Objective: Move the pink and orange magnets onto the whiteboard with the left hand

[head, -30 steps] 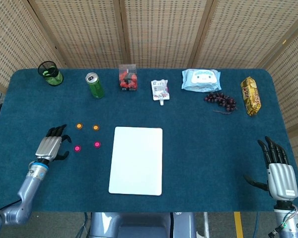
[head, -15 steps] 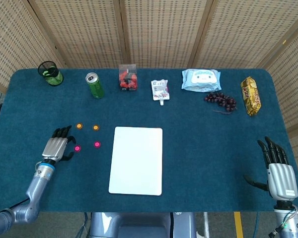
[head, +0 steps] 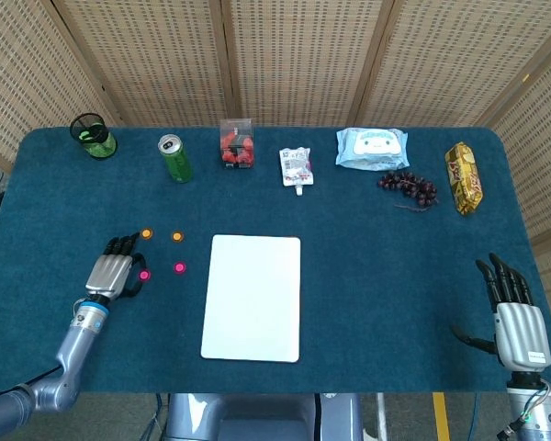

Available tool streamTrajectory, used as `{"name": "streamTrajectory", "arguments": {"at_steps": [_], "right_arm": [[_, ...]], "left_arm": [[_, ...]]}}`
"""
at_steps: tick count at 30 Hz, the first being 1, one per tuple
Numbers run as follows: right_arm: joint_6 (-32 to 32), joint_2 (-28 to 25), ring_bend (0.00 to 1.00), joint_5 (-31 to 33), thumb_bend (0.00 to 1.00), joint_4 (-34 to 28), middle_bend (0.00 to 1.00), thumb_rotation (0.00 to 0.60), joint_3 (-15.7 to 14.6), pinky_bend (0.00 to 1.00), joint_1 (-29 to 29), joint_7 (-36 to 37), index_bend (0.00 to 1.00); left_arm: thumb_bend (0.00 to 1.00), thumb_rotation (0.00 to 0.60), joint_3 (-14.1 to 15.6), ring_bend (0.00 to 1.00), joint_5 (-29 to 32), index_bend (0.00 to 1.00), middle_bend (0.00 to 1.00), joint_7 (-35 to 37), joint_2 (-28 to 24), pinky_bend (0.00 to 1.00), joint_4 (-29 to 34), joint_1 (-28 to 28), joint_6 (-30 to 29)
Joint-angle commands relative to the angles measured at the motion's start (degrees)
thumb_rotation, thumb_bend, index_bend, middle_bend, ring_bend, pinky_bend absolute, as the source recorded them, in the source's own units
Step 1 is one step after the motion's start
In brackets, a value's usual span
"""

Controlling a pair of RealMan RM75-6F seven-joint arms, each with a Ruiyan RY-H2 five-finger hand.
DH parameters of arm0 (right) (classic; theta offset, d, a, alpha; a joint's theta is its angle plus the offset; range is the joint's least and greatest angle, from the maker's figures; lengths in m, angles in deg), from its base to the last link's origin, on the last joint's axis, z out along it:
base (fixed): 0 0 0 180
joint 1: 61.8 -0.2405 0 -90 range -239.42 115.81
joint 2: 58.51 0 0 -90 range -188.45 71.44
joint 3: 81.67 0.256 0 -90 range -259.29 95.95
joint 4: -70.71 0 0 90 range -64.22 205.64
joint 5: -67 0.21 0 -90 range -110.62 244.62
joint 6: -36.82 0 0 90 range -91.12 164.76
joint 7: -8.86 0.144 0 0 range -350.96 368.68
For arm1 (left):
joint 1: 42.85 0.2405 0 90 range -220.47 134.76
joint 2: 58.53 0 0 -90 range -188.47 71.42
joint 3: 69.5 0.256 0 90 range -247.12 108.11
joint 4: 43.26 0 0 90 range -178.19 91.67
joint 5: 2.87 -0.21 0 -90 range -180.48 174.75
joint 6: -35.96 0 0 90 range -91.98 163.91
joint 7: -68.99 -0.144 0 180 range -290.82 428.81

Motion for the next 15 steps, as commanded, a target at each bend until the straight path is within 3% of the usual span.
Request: {"name": "streamTrajectory", "arguments": {"at_steps": [1,9,15], "right_arm": [[-0.04,-0.01,0.00,0.03,0.13,0.00,0.00,0.600,0.00,0.06,-0.01,0.05,0.00],[-0.09,-0.10,0.00,0.03,0.13,-0.10,0.00,0.600,-0.04,0.06,-0.02,0.21,0.00],[-0.11,-0.12,0.00,0.07,0.13,-0.18,0.00,0.600,-0.05,0.06,-0.01,0.36,0.00]], "left_arm": [[0.37,0.600,0.11,0.00,-0.91,0.68,0.00,0.85,0.52,0.00,-0.67,0.19,-0.97],[0.37,0.600,-0.34,0.00,-2.66,0.68,0.00,2.57,-0.21,0.00,0.49,0.24,-2.87],[0.36,0.600,-2.58,0.00,-2.79,0.68,0.00,-0.57,-2.04,0.00,5.99,-1.96,-3.51]]}}
